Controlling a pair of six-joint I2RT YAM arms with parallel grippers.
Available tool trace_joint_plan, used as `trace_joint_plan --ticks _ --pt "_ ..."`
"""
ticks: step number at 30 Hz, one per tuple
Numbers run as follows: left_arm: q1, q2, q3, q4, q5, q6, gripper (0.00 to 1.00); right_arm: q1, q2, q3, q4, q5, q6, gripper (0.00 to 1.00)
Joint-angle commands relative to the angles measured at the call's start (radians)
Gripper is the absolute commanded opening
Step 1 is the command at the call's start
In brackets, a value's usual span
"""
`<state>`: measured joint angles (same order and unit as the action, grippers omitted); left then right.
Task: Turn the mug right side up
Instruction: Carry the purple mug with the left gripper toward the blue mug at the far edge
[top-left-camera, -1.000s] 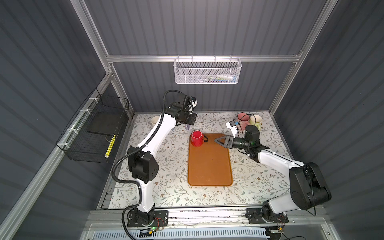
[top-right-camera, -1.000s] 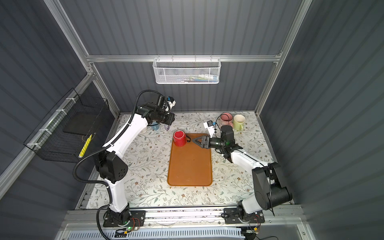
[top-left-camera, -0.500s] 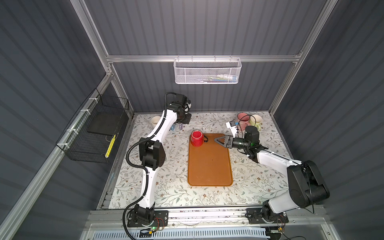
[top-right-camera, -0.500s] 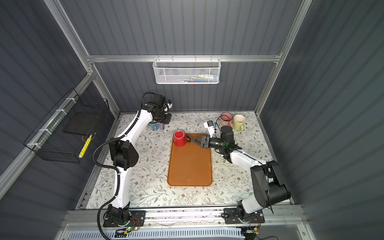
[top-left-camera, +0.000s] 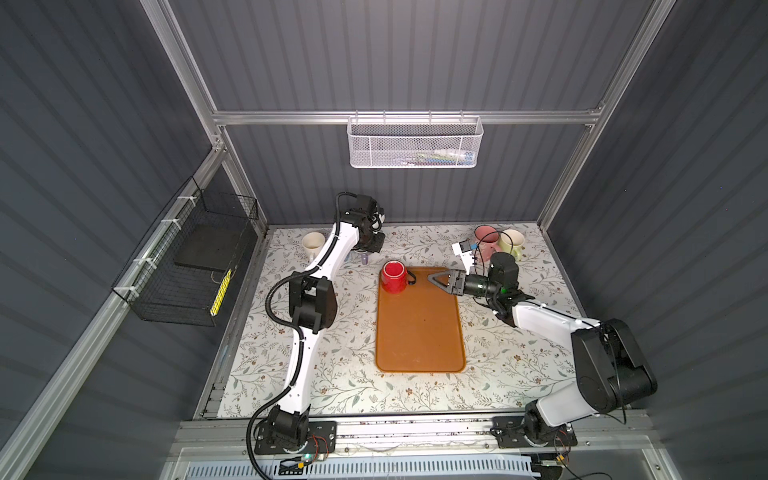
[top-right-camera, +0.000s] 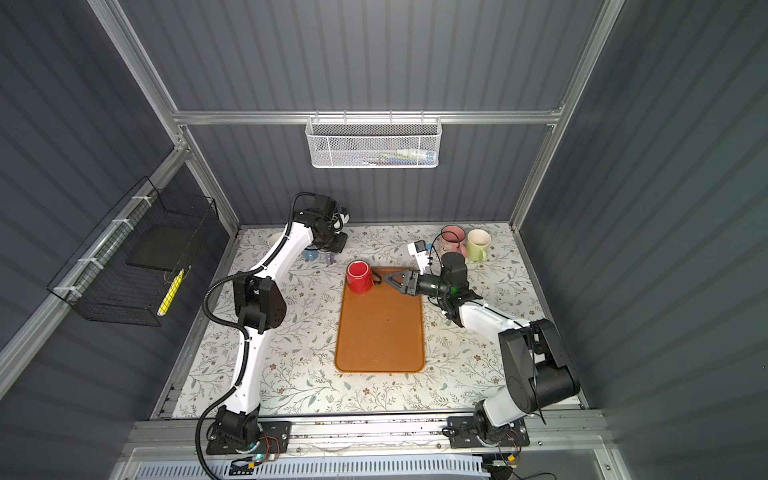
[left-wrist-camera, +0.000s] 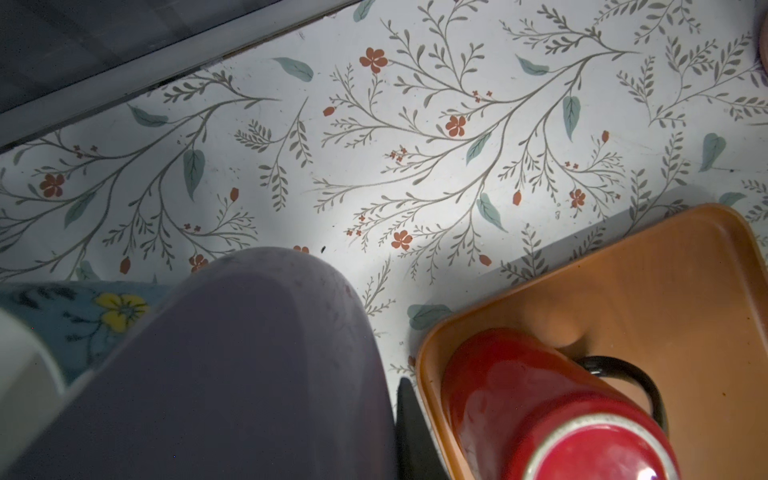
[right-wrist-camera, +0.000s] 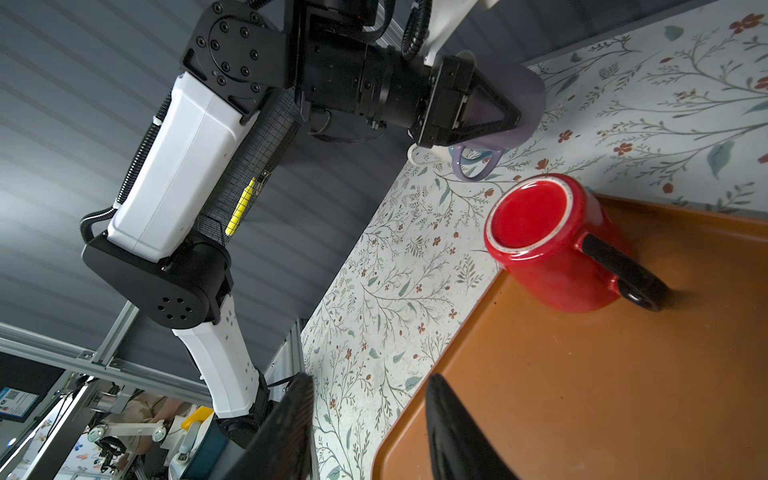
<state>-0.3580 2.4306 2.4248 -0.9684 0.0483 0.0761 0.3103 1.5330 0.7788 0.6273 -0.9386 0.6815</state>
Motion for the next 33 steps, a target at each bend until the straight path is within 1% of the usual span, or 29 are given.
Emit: trace_joint_plan --ticks 1,5,18,26,33 --pt "0.007 -0.001 0.036 0.054 0.004 0.031 0.00 0.009 0.024 -0.004 0.044 -0.012 0.018 0.46" --pt "0.008 0.015 0.037 0.083 -0.005 0.037 0.00 0.009 0.022 -0.001 0.045 -0.009 0.017 0.46" --pt "0.010 0.068 0.057 0.089 -0.024 0.062 0.00 0.008 0.025 -0.017 0.061 -0.001 0.020 0.46" --pt "0.019 0.088 0.057 0.099 -0.029 0.058 0.00 0.010 0.044 -0.020 0.094 -0.006 0.042 0.47" --pt "0.023 0.125 0.090 0.097 -0.039 0.052 0.00 0.011 0.061 -0.014 0.106 -0.006 0.048 0.47"
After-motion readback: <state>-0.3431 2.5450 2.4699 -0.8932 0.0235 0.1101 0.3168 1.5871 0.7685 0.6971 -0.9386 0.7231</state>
